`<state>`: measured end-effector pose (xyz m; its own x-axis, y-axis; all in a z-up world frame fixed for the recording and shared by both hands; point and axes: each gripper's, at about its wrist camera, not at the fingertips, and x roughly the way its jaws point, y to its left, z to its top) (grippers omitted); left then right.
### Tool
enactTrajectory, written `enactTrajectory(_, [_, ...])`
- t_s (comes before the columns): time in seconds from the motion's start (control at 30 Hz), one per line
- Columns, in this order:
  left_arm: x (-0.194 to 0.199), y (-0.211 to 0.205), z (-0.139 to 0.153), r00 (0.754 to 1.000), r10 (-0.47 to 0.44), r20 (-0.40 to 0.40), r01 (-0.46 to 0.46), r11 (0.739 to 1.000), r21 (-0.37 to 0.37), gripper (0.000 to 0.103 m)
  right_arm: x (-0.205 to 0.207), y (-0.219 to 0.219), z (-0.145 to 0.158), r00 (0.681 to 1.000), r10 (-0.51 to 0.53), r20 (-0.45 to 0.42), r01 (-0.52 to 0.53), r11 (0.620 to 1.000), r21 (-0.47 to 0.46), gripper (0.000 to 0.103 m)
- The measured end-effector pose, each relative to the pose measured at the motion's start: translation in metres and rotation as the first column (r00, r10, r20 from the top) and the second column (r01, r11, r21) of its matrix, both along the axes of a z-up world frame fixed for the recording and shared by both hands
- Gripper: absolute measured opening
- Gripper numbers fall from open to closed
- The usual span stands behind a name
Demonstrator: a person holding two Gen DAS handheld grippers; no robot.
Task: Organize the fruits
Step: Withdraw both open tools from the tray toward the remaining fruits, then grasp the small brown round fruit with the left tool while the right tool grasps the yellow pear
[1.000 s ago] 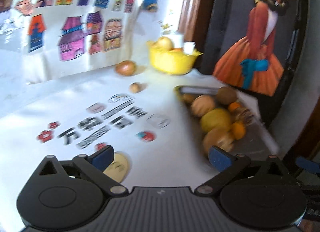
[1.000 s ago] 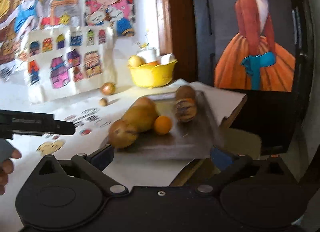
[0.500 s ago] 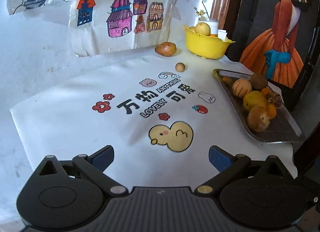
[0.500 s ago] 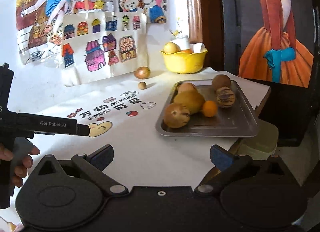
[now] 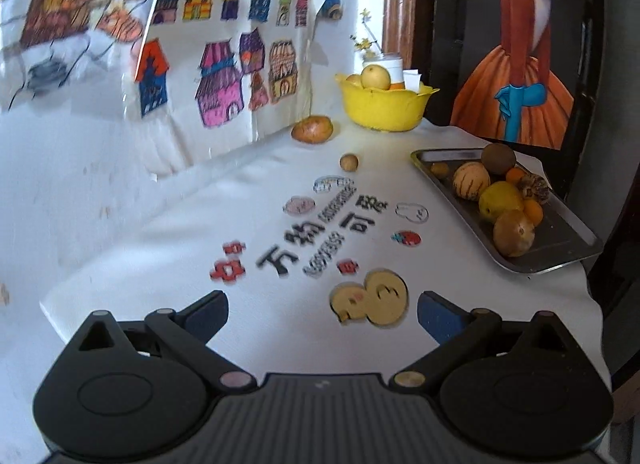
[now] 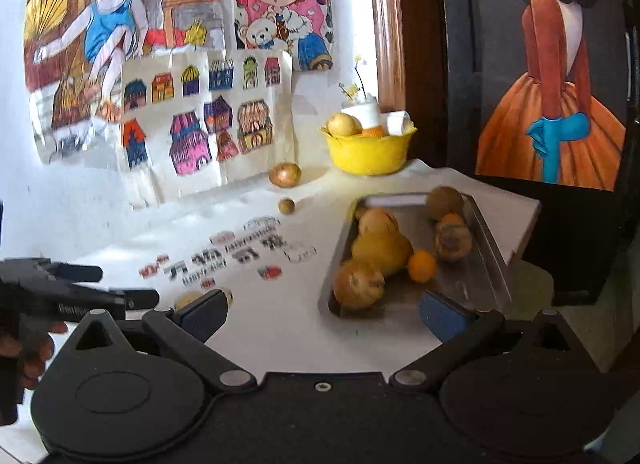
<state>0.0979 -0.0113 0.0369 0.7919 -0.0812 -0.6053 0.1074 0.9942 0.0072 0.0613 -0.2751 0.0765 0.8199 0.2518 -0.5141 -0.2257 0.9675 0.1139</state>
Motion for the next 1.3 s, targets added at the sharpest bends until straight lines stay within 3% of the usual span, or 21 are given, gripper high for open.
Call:
enactTrajectory(0.17, [0.021,0.010,0.008,0.999,0.016,0.048,-0.016,1.000,0.003,0.103,0.040,0.007,0.013,0.993,0.056,-0.104,-0.056,0.998,0.002,0.102])
enactTrajectory(0.4, [0.062,0.023,-0.001,1.000,0.011,-0.007,-0.011,0.996,-0.091,0.103,0.098,0.021,0.032,0.976,0.145,-0.161,-0.162,0.982,-0.094,0.102])
enactTrajectory(0.53, [0.091,0.015,-0.005,1.000,-0.028,-0.008,0.028,0.997,-0.073,0.103,0.145,0.029,0.044,0.956,0.203,-0.213,-0.236,0.961,-0.143,0.102])
enactTrajectory(0.7, [0.133,-0.001,-0.007,0.995,-0.097,-0.011,0.097,0.995,-0.003,0.103,0.208,0.049,0.063,0.932,0.293,-0.212,-0.334,0.923,-0.193,0.102])
enactTrajectory(0.77, [0.151,-0.007,-0.006,0.990,-0.143,-0.016,0.142,0.990,-0.020,0.103,0.233,0.062,0.064,0.912,0.343,-0.225,-0.390,0.894,-0.221,0.102])
enactTrajectory(0.83, [0.169,-0.014,-0.008,0.983,-0.182,-0.019,0.181,0.982,-0.057,0.103,0.255,0.071,0.060,0.922,0.346,-0.172,-0.381,0.888,-0.256,0.102])
enactTrajectory(0.9, [0.185,-0.021,-0.012,0.982,-0.188,-0.009,0.187,0.980,-0.070,0.103,0.276,0.078,0.054,0.917,0.360,-0.173,-0.396,0.877,-0.273,0.102])
enactTrajectory(1.0, [0.207,-0.029,-0.018,0.981,-0.192,-0.006,0.191,0.980,-0.048,0.103,0.316,0.078,0.047,0.919,0.344,-0.191,-0.380,0.902,-0.204,0.102])
enactTrajectory(1.13, [0.230,-0.035,-0.022,0.983,-0.185,0.001,0.185,0.982,-0.028,0.103,0.370,0.080,0.039,0.890,0.375,-0.260,-0.406,0.910,-0.077,0.102])
enactTrajectory(1.3, [0.254,-0.034,-0.025,0.982,-0.182,-0.041,0.179,0.982,-0.065,0.102,0.412,0.108,0.017,0.869,0.413,-0.275,-0.455,0.883,-0.113,0.102])
